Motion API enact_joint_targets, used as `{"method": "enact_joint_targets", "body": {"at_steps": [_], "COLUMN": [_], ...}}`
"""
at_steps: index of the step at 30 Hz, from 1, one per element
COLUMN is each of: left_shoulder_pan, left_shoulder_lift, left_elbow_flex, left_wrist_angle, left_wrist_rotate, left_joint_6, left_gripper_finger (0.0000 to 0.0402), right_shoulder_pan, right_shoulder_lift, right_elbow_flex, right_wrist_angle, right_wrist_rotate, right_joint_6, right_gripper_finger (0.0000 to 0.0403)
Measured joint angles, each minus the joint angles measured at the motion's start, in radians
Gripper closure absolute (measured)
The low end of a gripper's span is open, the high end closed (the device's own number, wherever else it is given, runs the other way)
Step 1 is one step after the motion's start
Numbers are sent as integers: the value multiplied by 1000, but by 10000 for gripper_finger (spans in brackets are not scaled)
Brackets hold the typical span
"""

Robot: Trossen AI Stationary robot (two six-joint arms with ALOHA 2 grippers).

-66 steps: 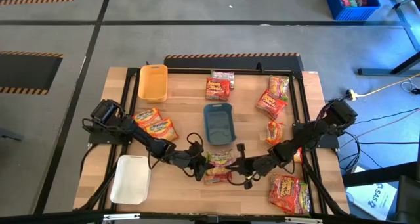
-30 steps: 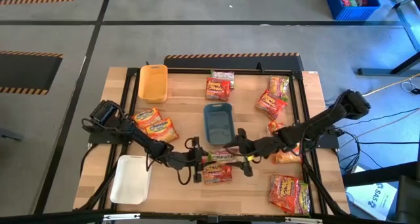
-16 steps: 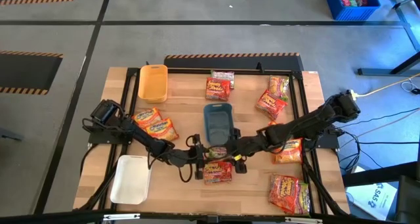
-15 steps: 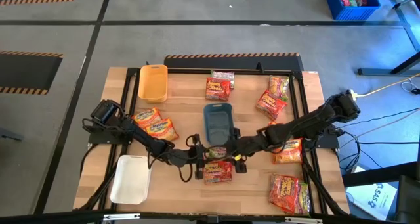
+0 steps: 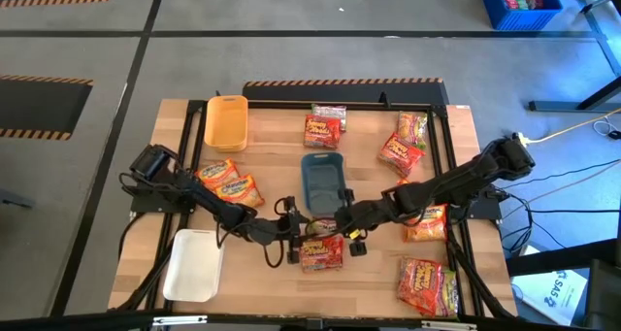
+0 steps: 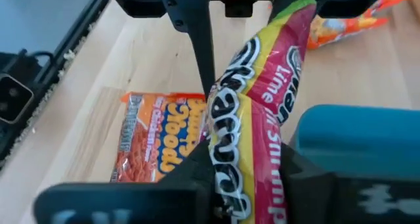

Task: Sort Maruchan noodles
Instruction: Put the green noodle pack into the blue bin

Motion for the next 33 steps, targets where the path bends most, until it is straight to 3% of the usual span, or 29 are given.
{"method": "enact_joint_targets", "body": {"at_steps": [8,13,18,26,33], "left_shoulder_pan": [-10,-21,-27,-26,-20], "left_shoulder_lift": [-215,-266,-220,-119,-89], "left_elbow_flex": [1,1,1,0,0], "left_wrist_angle": [-368,-529,-526,-477,-474], "left_wrist_rotate": [-13,-15,-16,-17,-24], "left_joint_6": [-62,-148,-182,-190,-202], "left_gripper_finger": [256,255,257,259,259], "right_shoulder_pan": [-12,-79,-206,-413,-514], "right_shoulder_lift": [-99,-158,-165,-130,-30], "right_elbow_flex": [0,1,1,2,0], "right_wrist_angle": [-4,2,-1,-29,2], "right_wrist_rotate": [61,127,108,-66,-175], "right_joint_6": [-70,-167,-261,-376,-401], "right_gripper_finger": [356,357,357,357,357]}}
